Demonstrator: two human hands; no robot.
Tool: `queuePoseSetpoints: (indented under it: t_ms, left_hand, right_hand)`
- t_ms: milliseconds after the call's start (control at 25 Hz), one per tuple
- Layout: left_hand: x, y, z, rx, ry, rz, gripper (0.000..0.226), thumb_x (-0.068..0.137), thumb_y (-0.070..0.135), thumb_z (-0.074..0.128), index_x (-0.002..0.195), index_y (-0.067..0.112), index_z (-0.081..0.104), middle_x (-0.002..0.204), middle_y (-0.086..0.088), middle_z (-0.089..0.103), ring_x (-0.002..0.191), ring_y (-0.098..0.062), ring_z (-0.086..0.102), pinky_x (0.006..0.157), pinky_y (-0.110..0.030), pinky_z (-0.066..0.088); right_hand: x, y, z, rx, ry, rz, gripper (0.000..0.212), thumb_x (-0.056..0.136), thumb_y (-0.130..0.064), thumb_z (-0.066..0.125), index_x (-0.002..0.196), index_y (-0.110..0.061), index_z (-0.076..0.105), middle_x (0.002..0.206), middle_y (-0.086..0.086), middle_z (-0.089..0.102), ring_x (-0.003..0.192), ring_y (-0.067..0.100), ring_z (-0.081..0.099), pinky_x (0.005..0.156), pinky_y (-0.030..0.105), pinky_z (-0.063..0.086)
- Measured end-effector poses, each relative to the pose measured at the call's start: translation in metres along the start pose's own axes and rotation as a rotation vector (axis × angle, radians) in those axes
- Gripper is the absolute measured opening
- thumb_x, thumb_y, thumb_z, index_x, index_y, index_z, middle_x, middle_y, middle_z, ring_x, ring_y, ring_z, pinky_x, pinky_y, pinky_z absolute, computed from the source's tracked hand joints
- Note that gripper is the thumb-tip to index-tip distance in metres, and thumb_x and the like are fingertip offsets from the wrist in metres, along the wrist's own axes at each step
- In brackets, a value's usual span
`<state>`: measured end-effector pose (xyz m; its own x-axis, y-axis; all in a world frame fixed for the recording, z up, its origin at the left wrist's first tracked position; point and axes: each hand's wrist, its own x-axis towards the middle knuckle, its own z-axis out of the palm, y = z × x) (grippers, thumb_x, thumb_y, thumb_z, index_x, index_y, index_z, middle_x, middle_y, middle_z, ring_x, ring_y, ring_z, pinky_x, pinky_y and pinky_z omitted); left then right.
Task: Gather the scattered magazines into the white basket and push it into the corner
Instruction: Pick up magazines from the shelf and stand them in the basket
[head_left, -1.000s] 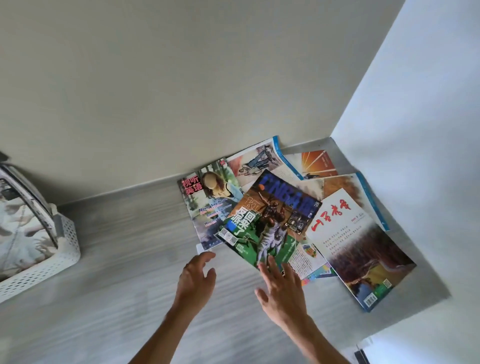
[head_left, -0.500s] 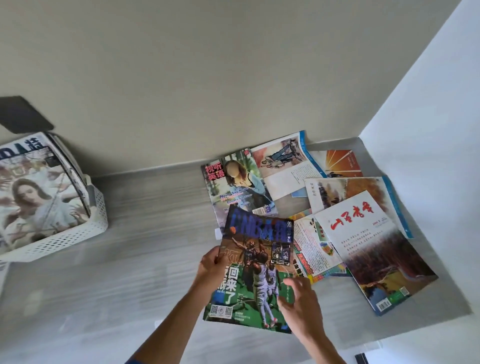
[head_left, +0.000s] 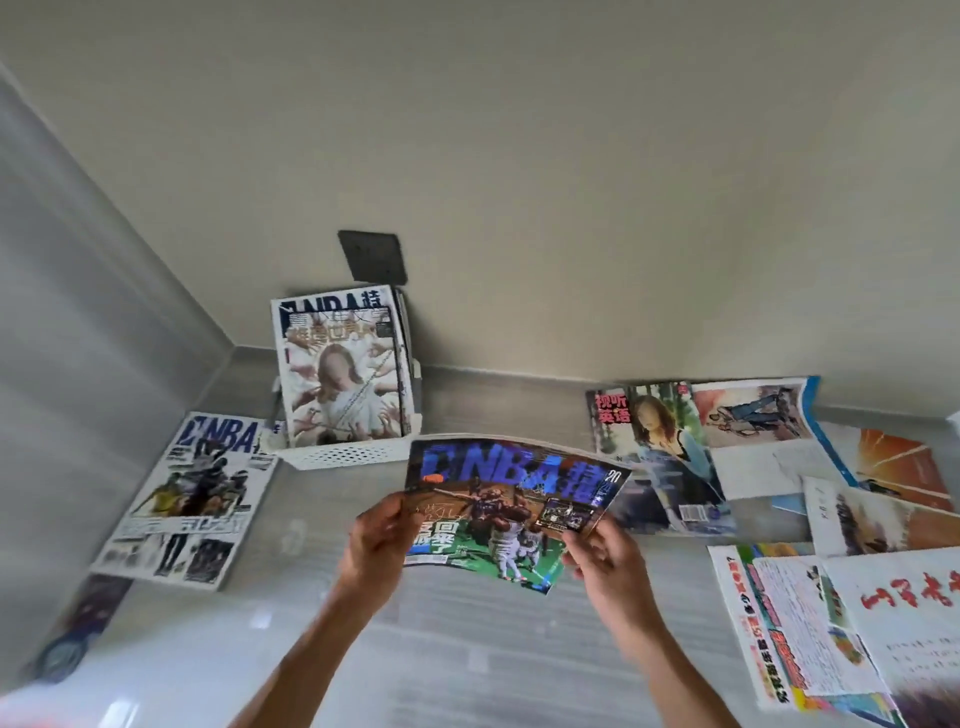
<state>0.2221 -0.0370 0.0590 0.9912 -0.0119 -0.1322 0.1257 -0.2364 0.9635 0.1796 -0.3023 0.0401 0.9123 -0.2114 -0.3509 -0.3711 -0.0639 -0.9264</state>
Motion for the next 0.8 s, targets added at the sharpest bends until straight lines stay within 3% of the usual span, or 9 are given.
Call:
queuePoseSetpoints:
  t_ms: [120, 200, 320, 400, 520, 600, 720, 800]
  left_hand:
    - [-0.005, -0.031, -0.043, 0.139, 0.166, -0.101, 0.056, 0.085, -0.008, 0.062, 0.085, 0.047, 0.071, 0.074, -0.007, 0.074, 0.068, -0.011, 0.059, 0.066, -0.033, 0.046]
    - [-0.001, -0.034, -0.075, 0.152, 0.226, -0.077, 0.065, 0.083, -0.005, 0.064, 0.089, 0.06, 0.067, 0.074, 0.005, 0.075, 0.063, -0.005, 0.062, 0.062, -0.028, 0.049]
    - [0.038, -0.003, -0.126, 0.082, 0.294, 0.064, 0.057, 0.086, -0.001, 0.063, 0.097, 0.054, 0.068, 0.079, 0.021, 0.074, 0.06, 0.004, 0.061, 0.053, -0.016, 0.048]
    - [0.079, 0.027, -0.159, -0.033, 0.341, 0.134, 0.056, 0.088, -0.005, 0.059, 0.1, 0.049, 0.069, 0.078, 0.021, 0.074, 0.059, 0.005, 0.056, 0.056, -0.016, 0.047]
    - [0.138, 0.049, -0.194, -0.062, 0.315, 0.138, 0.058, 0.091, -0.01, 0.046, 0.103, 0.043, 0.065, 0.076, 0.014, 0.067, 0.055, -0.003, 0.048, 0.055, -0.026, 0.044]
    - [0.164, 0.04, -0.204, -0.039, 0.31, 0.062, 0.052, 0.093, -0.009, 0.044, 0.104, 0.039, 0.063, 0.085, -0.002, 0.064, 0.055, -0.006, 0.045, 0.058, -0.029, 0.041]
    - [0.183, 0.018, -0.211, -0.011, 0.303, -0.051, 0.037, 0.095, 0.0, 0.047, 0.112, 0.028, 0.065, 0.102, -0.013, 0.07, 0.056, 0.0, 0.053, 0.055, -0.022, 0.044]
    - [0.19, 0.008, -0.209, 0.042, 0.275, -0.145, 0.037, 0.096, 0.013, 0.052, 0.131, 0.024, 0.052, 0.128, -0.012, 0.063, 0.086, -0.013, 0.066, 0.074, -0.034, 0.055]
  right_hand:
    - [0.006, -0.001, 0.056, -0.124, -0.061, -0.067, 0.028, 0.094, -0.006, 0.059, 0.074, -0.025, 0.06, 0.069, 0.013, 0.061, 0.067, 0.022, 0.054, 0.066, 0.035, 0.044]
    - [0.019, -0.021, 0.084, -0.167, -0.065, -0.135, 0.033, 0.094, -0.004, 0.058, 0.07, -0.028, 0.059, 0.063, 0.002, 0.057, 0.065, 0.019, 0.052, 0.065, 0.035, 0.043]
    - [0.047, -0.087, 0.129, -0.136, -0.057, -0.264, 0.027, 0.093, -0.009, 0.061, 0.076, -0.03, 0.065, 0.066, -0.007, 0.067, 0.066, 0.021, 0.062, 0.062, 0.035, 0.047]
    - [0.076, -0.136, 0.162, -0.112, -0.022, -0.365, 0.021, 0.094, -0.011, 0.06, 0.082, -0.027, 0.068, 0.073, -0.004, 0.072, 0.067, 0.02, 0.063, 0.061, 0.038, 0.05]
    - [0.118, -0.185, 0.216, -0.183, 0.043, -0.401, 0.019, 0.096, -0.018, 0.056, 0.079, -0.024, 0.063, 0.07, -0.006, 0.069, 0.061, 0.02, 0.058, 0.054, 0.033, 0.045]
    - [0.142, -0.183, 0.243, -0.205, 0.07, -0.36, 0.021, 0.097, -0.019, 0.055, 0.078, -0.027, 0.062, 0.069, -0.006, 0.068, 0.059, 0.018, 0.057, 0.049, 0.028, 0.043]
    - [0.167, -0.16, 0.262, -0.19, 0.056, -0.24, 0.014, 0.097, -0.019, 0.056, 0.096, -0.029, 0.066, 0.1, 0.008, 0.074, 0.075, 0.022, 0.065, 0.067, 0.04, 0.054]
    - [0.177, -0.147, 0.258, -0.261, 0.029, -0.135, 0.033, 0.095, -0.02, 0.057, 0.127, -0.03, 0.053, 0.13, 0.009, 0.063, 0.1, 0.025, 0.065, 0.088, 0.041, 0.054]
